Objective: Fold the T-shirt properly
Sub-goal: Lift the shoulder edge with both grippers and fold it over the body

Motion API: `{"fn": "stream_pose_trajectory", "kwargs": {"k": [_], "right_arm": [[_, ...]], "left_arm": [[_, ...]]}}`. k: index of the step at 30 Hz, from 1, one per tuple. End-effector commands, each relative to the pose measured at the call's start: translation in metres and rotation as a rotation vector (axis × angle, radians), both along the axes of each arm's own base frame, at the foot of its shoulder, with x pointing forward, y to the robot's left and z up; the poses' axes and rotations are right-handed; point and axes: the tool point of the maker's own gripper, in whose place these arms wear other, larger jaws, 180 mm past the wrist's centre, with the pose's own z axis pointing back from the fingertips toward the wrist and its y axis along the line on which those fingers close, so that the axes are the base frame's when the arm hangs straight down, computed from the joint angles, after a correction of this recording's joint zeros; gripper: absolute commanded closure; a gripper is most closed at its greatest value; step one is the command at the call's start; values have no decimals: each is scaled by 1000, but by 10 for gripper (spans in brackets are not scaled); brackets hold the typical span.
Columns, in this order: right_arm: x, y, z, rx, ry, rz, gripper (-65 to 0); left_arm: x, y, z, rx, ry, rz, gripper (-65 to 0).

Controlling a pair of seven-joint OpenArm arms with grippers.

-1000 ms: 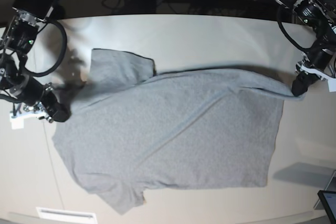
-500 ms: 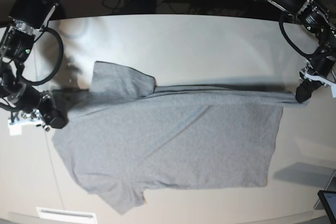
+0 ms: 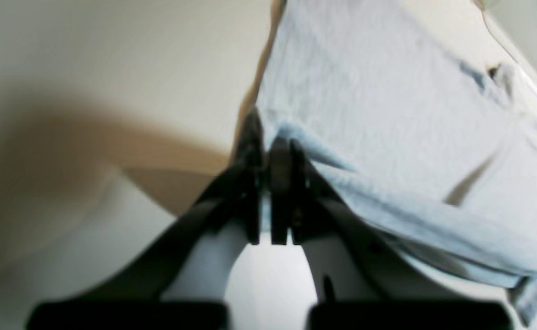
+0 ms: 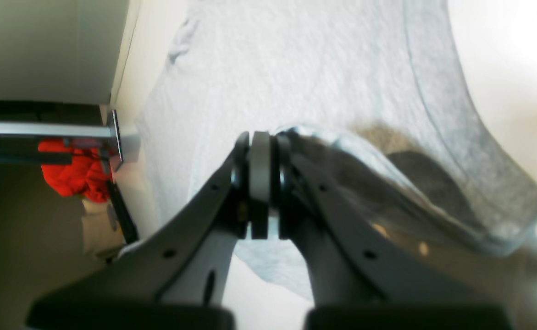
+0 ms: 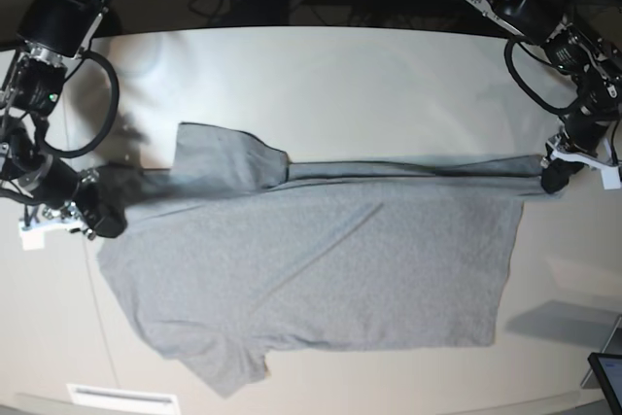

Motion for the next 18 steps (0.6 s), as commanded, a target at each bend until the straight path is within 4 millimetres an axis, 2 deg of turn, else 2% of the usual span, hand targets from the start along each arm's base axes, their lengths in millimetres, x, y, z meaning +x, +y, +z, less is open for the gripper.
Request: {"fn": "stream_pose_trajectory", "kwargs": {"k": [1,5,9,14,18], "right_arm": [[8,-5,12,-14,-42,1,0],[7,-6,4,-11,-36,5,0],[9,-14,6,-32,-49,-13,0],[13,-15,7,-73,-57,1,0],[13,-13,-4,-71,-34,2,0]], "left_arm": [[9,5,15,31,-45,-6,0],[25,-12,17,61,-71,-60,0],[35,-24,4,57,-50,-91,0],[36,-26,-16,-19,-23,-75,0],[35,-24,-16,-18,-21,-73,0]]}}
